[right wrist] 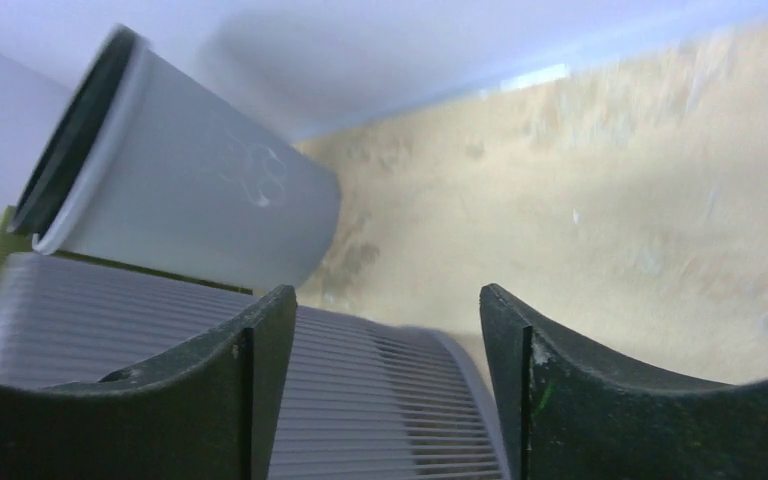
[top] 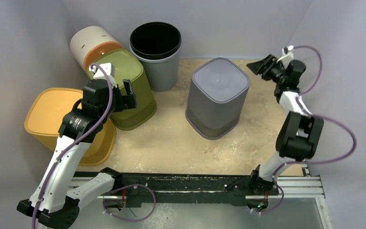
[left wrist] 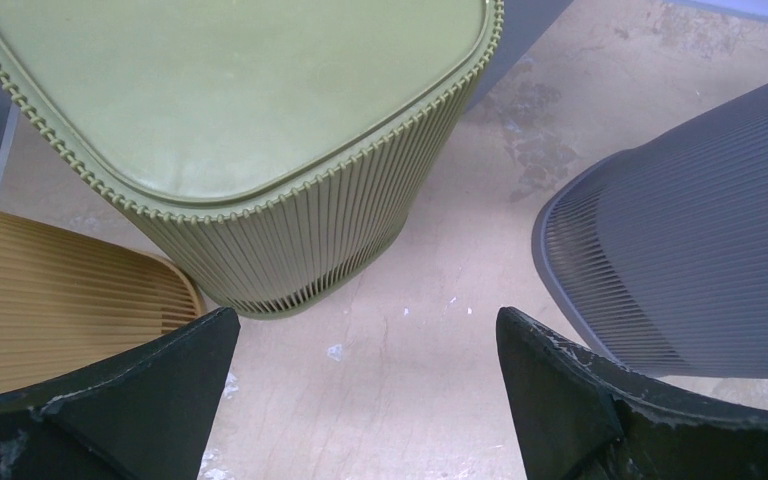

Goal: Turn the large container upside down

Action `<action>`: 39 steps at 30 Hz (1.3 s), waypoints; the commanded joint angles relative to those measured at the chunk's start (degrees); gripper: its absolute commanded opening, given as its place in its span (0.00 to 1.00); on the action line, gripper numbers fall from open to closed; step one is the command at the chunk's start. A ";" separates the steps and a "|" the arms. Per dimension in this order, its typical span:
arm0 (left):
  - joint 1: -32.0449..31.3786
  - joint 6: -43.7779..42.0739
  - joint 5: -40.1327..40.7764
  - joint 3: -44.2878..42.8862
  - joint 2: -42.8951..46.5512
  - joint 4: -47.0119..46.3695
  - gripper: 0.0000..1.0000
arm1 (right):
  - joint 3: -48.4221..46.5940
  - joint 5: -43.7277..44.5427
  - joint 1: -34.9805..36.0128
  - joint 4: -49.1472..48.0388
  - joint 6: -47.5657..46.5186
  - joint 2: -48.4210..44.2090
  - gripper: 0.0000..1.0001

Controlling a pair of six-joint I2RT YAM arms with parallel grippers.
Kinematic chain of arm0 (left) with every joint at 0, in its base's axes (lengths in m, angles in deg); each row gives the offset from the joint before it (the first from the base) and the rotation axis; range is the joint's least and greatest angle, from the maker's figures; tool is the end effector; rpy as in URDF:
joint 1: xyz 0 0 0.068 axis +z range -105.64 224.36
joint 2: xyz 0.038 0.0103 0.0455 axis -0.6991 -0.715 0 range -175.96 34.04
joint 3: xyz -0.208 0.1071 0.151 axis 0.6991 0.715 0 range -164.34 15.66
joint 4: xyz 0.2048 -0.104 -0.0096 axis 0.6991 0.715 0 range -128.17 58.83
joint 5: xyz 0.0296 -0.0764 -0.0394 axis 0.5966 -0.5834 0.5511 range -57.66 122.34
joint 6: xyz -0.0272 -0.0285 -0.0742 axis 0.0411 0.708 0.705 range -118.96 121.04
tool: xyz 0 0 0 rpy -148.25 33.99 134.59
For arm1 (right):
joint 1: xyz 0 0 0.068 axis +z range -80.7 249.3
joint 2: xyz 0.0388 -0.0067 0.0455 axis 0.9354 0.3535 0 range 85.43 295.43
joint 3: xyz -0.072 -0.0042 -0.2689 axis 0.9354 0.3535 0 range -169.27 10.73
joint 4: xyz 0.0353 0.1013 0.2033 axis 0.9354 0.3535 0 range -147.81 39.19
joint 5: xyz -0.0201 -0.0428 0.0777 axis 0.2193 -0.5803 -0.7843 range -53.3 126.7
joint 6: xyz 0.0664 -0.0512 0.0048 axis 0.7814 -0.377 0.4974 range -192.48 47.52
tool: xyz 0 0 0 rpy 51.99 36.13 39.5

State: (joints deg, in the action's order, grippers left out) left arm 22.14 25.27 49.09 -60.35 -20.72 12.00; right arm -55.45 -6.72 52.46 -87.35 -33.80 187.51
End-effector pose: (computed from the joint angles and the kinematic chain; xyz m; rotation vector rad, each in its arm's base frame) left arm 0.1613 -0.0430 0.3964 -0.2143 2.0471 -0.1995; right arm 0.4063 -0.0701 0.2880 0.2462 1.7179 0.9162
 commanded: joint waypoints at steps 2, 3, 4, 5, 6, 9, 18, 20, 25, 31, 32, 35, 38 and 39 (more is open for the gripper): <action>-0.16 -1.03 -1.52 -0.56 1.58 -2.86 0.97 | -5.78 3.80 0.28 16.25 -11.88 -15.20 0.76; -0.12 -1.04 -1.74 -0.55 1.64 -2.84 0.97 | -6.74 3.75 0.70 18.46 -13.11 -17.33 0.77; -0.14 -0.95 -1.94 -0.47 1.61 -2.80 0.97 | -7.45 3.86 1.34 20.01 -14.05 -20.23 0.78; -0.18 -0.99 -2.07 -0.44 1.72 -2.80 0.97 | -7.55 4.00 2.07 20.83 -14.60 -22.71 0.80; -0.12 -1.07 -2.13 -0.44 1.83 -2.80 0.97 | -7.64 4.26 3.25 21.44 -15.11 -24.97 0.83; -0.14 -1.03 -2.17 -0.36 1.97 -2.80 0.97 | -8.24 6.25 10.19 23.96 -16.62 -31.15 1.00; -0.16 -0.51 -2.17 -0.66 2.79 -1.87 0.97 | -5.19 16.49 36.33 30.27 -18.81 -42.32 1.00; -0.14 -0.47 -1.86 -0.58 3.06 -1.75 0.97 | -3.22 17.59 41.57 30.66 -19.36 -44.06 1.00; -0.16 -0.07 -1.52 -0.30 3.00 -1.83 0.97 | 0.91 21.96 57.26 32.86 -20.75 -45.73 1.00; -0.11 0.35 -0.58 0.59 3.71 -1.92 0.97 | 8.46 33.02 69.65 33.67 -18.01 -45.67 1.00; -0.12 0.38 -0.58 0.70 3.70 -1.99 0.97 | 9.62 35.17 70.68 33.55 -17.25 -45.81 1.00; -0.19 0.49 -0.71 1.02 3.49 -2.07 0.97 | 12.32 43.71 72.60 34.77 -15.72 -45.40 1.00; -0.13 0.52 -0.70 1.51 3.56 -2.22 0.97 | 13.85 51.74 73.01 36.09 -14.96 -43.02 1.00; -0.11 0.55 -0.63 1.67 3.61 -2.27 0.97 | 14.26 54.98 73.00 36.44 -14.49 -41.88 1.00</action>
State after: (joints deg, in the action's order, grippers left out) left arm 22.14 25.53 47.76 -59.30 -17.68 12.09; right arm -42.16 33.08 125.15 -50.89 -50.55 143.23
